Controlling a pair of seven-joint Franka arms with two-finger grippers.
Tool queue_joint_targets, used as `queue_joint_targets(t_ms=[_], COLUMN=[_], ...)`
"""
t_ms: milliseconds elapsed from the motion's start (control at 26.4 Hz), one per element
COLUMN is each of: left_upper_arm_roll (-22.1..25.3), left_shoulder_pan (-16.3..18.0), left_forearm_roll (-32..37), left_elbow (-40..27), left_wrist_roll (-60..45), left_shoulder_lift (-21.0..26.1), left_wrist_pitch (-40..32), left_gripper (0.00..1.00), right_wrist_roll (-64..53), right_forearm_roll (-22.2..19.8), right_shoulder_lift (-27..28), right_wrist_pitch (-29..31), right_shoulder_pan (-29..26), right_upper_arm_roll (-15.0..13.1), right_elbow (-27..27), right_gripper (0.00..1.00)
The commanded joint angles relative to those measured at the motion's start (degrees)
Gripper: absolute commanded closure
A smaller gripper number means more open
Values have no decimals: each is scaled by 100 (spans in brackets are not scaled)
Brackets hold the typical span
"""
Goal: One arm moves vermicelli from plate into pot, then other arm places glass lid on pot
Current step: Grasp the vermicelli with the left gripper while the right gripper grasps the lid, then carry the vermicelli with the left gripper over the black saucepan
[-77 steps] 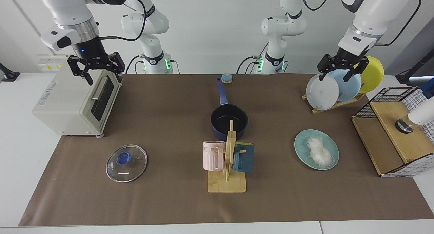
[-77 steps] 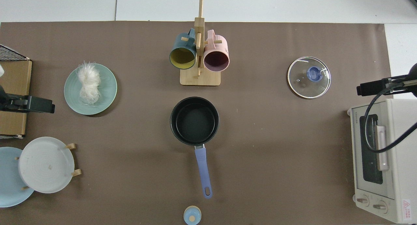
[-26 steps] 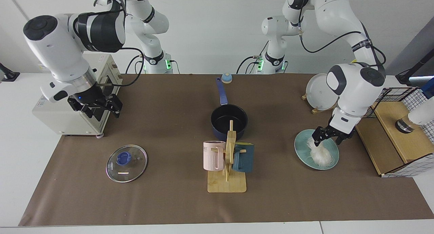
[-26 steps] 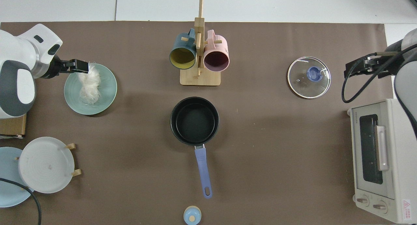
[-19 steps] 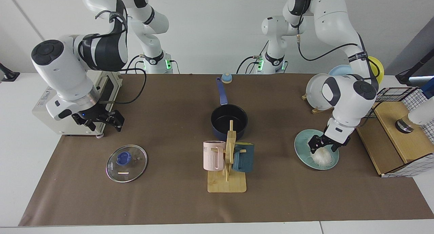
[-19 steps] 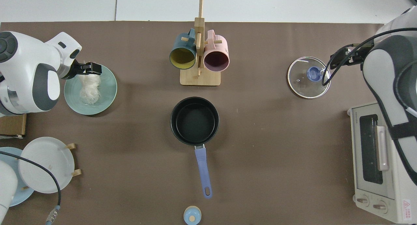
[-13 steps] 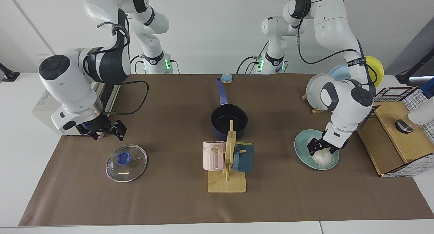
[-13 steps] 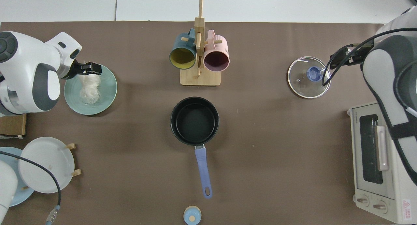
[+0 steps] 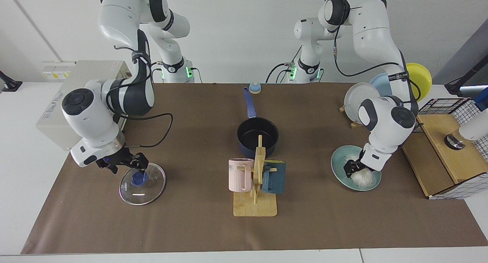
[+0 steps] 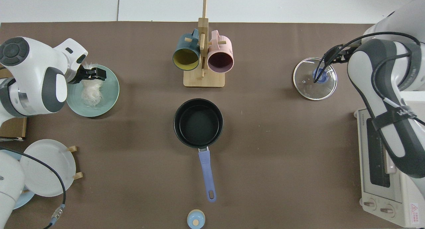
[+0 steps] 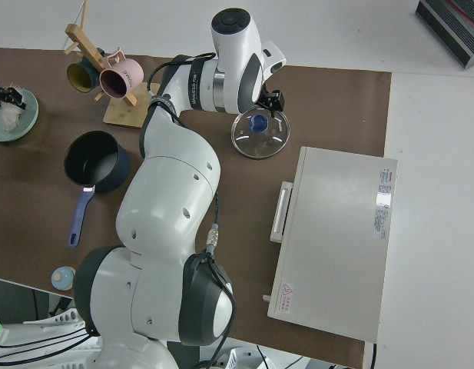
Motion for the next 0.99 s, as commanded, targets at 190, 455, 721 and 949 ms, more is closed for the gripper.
queue_joint_targets(t_ms=[190, 455, 721, 949], left_upper_arm_roll=[-128, -672, -1665, -2483], left_shoulder_pan=[-24, -76, -94, -76], left_forearm_roll=[18, -105, -105, -114], left_elbow=[585, 532, 278, -284], left_wrist_roll=[-612, -1316, -2449, -3205], left_shoulder_lift=[-517, -1520, -1960, -2188], left_wrist_pitch=[-1407, -2347, -2691, -1911], left_gripper=[100, 100, 100, 100], right_wrist_roll=[138, 112, 121, 103], right_forearm_roll=[-36, -63, -54, -54], right_shoulder_lift=[145, 101, 83, 109], right_wrist_pitch=[501, 659, 791, 1256], right_shoulder_pan=[7, 34, 77, 7], right_upper_arm_roll=[44, 44, 44, 44], right_elbow=[-317, -607, -704, -923], right_gripper=[0, 0, 0, 0])
